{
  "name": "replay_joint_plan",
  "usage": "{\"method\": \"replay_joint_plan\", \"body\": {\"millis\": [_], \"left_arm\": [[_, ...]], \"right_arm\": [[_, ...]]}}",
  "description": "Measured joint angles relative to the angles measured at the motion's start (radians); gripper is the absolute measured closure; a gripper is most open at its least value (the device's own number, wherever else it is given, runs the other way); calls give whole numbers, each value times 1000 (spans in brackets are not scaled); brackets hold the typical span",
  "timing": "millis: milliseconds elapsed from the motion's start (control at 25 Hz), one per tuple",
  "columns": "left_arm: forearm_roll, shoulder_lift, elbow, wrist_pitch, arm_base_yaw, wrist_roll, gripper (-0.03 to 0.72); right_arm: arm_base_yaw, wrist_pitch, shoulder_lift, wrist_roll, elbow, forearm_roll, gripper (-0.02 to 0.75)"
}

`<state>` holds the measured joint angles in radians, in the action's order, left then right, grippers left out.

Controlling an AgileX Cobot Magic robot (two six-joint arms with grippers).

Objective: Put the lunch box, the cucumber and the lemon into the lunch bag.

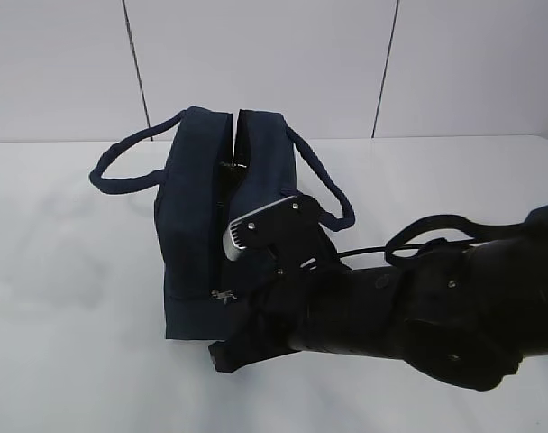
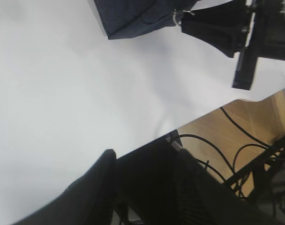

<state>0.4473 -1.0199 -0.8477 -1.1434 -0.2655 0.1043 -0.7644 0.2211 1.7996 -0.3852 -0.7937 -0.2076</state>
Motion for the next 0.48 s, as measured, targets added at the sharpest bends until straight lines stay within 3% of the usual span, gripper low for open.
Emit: {"method": "replay_joint_plan", "body": {"millis": [480], "left_arm": [[29,-39,70,114,0,81,386]], "right_arm": [[0,-46,-61,-55,0,0,751]]}}
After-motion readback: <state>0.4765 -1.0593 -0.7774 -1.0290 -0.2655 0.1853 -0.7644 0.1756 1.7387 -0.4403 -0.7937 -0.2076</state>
